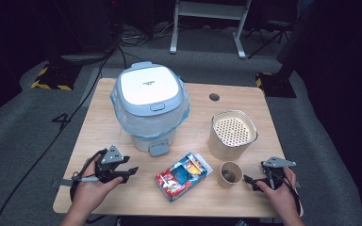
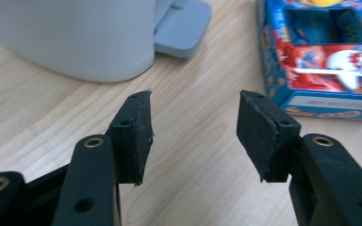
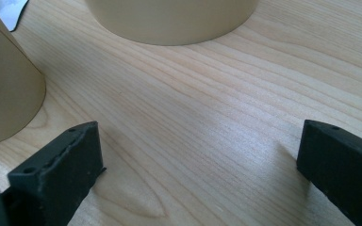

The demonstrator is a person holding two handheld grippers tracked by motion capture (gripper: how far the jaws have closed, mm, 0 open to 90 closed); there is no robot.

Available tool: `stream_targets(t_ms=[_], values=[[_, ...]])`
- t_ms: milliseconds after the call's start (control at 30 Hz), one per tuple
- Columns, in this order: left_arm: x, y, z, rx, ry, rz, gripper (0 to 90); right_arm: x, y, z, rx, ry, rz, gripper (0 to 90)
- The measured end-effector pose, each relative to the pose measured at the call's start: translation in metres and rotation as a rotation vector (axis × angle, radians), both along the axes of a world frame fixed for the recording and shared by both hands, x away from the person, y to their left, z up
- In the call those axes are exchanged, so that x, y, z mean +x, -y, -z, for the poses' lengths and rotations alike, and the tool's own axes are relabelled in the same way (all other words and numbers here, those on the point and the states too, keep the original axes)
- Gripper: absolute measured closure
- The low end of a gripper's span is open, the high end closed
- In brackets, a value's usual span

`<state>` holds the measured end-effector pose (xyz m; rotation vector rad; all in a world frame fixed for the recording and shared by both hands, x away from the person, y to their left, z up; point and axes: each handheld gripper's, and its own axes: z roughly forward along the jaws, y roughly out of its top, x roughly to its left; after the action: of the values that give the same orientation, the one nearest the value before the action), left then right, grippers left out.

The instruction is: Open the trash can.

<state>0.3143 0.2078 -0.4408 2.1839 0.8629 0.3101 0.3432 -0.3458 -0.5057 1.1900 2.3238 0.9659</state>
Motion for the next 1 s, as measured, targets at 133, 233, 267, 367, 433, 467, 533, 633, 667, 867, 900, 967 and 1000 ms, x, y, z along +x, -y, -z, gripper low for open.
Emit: stream_targets(t_ms=[133, 233, 267, 367, 433, 467, 533, 633, 667, 867, 900, 967, 1000], values=[[0.000, 0.000, -0.017, -0.021, 0.006, 0.063, 46.4, 0.000, 0.000, 0.000, 0.000, 0.001, -0.003, 1.0], [0.001, -0.002, -0.024, -0.034, 0.013, 0.076, 46.5, 0.000, 0.000, 0.000, 0.000, 0.001, -0.003, 1.0], [0.002, -0.003, -0.028, -0.046, 0.019, 0.082, 46.5, 0.000, 0.000, 0.000, 0.000, 0.001, -0.003, 1.0], [0.006, -0.006, -0.041, -0.078, 0.036, 0.100, 47.2, 0.000, 0.000, 0.000, 0.000, 0.001, -0.003, 1.0], [0.007, -0.007, -0.045, -0.086, 0.040, 0.108, 47.3, 0.000, 0.000, 0.000, 0.000, 0.001, -0.003, 1.0], [0.009, -0.007, -0.050, -0.088, 0.045, 0.115, 48.2, 0.000, 0.000, 0.000, 0.000, 0.001, -0.003, 1.0], [0.012, -0.008, -0.057, -0.079, 0.065, 0.115, 48.9, 0.000, 0.000, 0.000, 0.000, 0.001, -0.003, 1.0], [0.015, -0.008, -0.066, -0.098, 0.075, 0.128, 51.0, 0.001, 0.000, 0.000, -0.001, 0.002, -0.010, 0.9], [0.016, -0.008, -0.069, -0.109, 0.077, 0.136, 51.4, 0.001, 0.000, 0.000, -0.001, 0.002, -0.010, 0.7], [0.022, -0.008, -0.084, -0.143, 0.104, 0.170, 54.7, 0.002, 0.000, 0.000, -0.003, 0.002, -0.012, 0.5], [0.024, -0.007, -0.088, -0.143, 0.113, 0.169, 54.8, 0.002, 0.000, 0.000, -0.003, 0.002, -0.012, 0.5], [0.027, -0.006, -0.096, -0.161, 0.123, 0.180, 55.6, 0.002, 0.000, 0.000, -0.003, 0.002, -0.013, 0.5], [0.027, -0.006, -0.096, -0.161, 0.123, 0.180, 55.8, 0.002, 0.000, 0.000, -0.003, 0.002, -0.013, 0.5]])
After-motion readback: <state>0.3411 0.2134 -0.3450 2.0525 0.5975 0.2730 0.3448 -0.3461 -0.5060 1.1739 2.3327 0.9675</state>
